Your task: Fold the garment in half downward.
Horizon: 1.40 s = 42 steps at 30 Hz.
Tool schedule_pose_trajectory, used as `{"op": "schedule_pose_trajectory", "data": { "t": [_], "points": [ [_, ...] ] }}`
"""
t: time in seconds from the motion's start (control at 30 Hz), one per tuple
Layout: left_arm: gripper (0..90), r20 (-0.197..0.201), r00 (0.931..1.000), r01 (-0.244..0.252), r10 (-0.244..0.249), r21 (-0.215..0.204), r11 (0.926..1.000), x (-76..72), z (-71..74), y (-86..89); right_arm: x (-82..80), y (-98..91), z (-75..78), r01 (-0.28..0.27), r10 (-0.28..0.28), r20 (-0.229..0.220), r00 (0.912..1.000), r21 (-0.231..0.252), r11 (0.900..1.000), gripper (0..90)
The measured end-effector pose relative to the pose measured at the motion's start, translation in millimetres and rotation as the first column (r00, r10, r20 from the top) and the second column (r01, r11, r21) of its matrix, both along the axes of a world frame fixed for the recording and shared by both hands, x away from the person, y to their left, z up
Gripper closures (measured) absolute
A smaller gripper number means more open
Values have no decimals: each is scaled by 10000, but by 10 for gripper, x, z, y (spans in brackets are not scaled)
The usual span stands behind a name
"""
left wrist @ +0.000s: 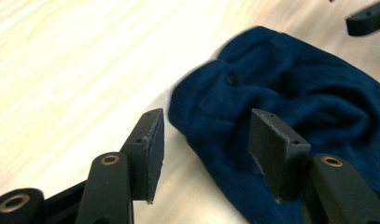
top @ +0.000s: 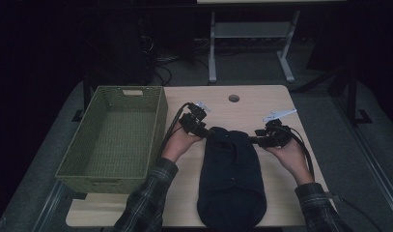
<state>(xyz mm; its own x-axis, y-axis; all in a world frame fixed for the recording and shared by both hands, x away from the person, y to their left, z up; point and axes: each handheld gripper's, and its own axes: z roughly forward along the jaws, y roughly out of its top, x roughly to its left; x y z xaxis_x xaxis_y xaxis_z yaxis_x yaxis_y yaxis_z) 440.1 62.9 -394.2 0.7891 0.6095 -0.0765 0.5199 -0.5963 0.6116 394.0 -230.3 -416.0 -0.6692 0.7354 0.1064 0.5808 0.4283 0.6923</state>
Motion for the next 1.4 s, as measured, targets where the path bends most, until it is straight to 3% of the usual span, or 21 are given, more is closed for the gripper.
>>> {"op": "schedule_pose_trajectory", "data": {
  "t": [0.2, 0.3, 0.4, 0.63, 0.93, 1.13, 1.27, 1.4],
  "points": [
    [434, -144, 9999, -20, 21, 71, 10000, 159, -106, -81, 91, 33, -14, 96, -96, 15, 10000, 84, 9999, 524],
    [431, -110, 9999, 17, -12, 419, 9991, 228, -180, -112, 144, 65, 2, 59, -61, 211, 9998, 106, 9999, 522],
    [430, -166, 9998, -87, 93, 357, 9993, 282, -238, -106, 250, 124, 4, -41, 41, 113, 9999, -10, 10000, 516],
    [434, -208, 9996, -150, 169, 898, 9958, 332, -354, -117, 469, 203, -72, 151, -149, 127, 9998, -155, 9998, 525],
    [461, -496, 9988, 47, 16, 1265, 9920, 384, -486, -106, 598, 206, -350, 91, -129, -721, 9973, -524, 9986, 542],
    [555, -736, 9967, 420, -342, 1079, 9933, 393, -530, -108, 602, 170, -421, 55, -87, -1105, 9938, -294, 9996, 571],
    [649, -1078, 9928, 586, -515, 642, 9962, 406, -556, -84, 618, 146, -453, 42, -54, -1401, 9901, -92, 9999, 609],
    [737, -1189, 9908, 703, -645, 456, 9965, 401, -562, -78, 618, 133, -480, -41, 93, -1657, 9861, 313, 9995, 713]
  ]
}}
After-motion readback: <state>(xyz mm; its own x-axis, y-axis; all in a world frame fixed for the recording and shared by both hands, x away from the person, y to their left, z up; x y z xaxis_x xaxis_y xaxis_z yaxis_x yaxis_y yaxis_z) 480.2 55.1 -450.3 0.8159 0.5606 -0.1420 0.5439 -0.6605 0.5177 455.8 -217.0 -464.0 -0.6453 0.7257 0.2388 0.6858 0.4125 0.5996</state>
